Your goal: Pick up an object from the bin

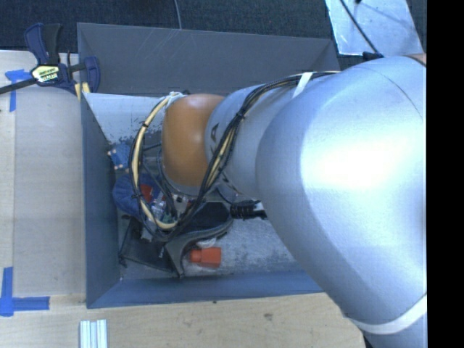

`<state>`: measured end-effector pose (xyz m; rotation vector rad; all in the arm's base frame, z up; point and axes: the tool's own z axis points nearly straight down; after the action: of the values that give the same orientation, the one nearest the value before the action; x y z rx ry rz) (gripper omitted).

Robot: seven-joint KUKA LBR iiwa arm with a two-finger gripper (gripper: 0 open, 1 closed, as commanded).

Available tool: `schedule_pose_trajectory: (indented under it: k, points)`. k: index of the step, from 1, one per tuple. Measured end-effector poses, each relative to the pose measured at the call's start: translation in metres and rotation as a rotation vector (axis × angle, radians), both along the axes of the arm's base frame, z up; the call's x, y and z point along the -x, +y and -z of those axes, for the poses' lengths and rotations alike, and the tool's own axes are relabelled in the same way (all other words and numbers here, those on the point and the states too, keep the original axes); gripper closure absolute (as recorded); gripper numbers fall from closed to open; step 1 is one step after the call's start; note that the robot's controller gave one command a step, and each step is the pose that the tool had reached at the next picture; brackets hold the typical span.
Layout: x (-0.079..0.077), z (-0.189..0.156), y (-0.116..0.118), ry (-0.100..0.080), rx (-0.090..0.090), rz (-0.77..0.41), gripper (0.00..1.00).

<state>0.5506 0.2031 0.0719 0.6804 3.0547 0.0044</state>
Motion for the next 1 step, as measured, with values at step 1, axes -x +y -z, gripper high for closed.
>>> schedule_pose_trajectory:
  k: [1]
  points:
    - [-0.0012, -0.001, -0.0008, -0.003, 0.001, -0.002, 0.0]
